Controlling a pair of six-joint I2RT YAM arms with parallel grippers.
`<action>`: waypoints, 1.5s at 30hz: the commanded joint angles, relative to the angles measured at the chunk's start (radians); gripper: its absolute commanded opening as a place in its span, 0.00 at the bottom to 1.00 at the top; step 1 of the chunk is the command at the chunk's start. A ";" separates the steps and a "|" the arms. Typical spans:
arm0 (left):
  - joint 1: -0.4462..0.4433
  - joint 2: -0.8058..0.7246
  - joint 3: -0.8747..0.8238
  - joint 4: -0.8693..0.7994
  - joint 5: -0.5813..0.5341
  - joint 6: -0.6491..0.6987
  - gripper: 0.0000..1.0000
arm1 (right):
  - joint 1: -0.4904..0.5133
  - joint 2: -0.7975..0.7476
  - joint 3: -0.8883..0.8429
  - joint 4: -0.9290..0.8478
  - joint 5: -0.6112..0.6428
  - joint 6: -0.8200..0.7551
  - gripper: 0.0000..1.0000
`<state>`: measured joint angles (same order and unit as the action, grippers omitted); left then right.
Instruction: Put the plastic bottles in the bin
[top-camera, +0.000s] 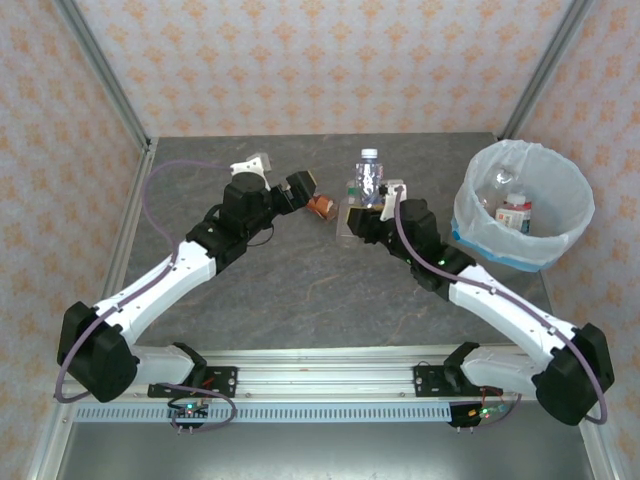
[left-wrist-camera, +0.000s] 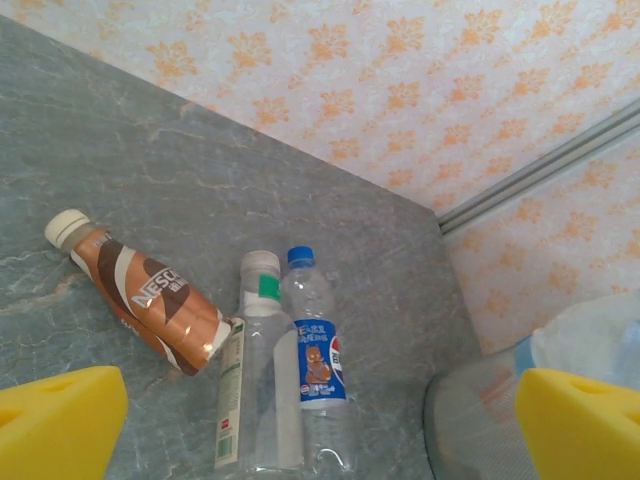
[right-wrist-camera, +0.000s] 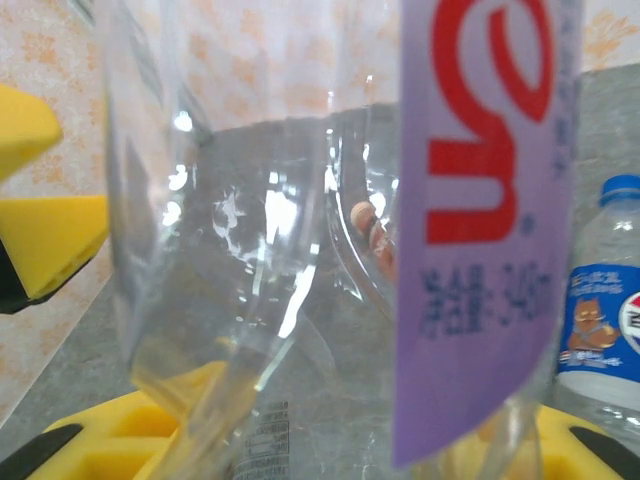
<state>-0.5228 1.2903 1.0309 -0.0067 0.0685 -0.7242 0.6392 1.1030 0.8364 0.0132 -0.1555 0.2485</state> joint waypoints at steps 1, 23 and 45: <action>0.004 0.019 0.005 -0.033 -0.053 0.022 1.00 | -0.023 -0.047 0.071 -0.102 0.061 -0.041 0.35; 0.004 0.113 0.053 -0.103 -0.038 -0.009 1.00 | -0.272 -0.244 0.299 -0.453 0.108 -0.068 0.35; 0.006 0.079 0.021 -0.019 0.090 0.040 1.00 | -0.786 -0.207 0.297 -0.414 0.056 -0.051 0.35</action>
<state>-0.5228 1.4097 1.0710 -0.1135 0.1108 -0.7231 -0.1055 0.8814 1.1316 -0.4698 -0.0830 0.1978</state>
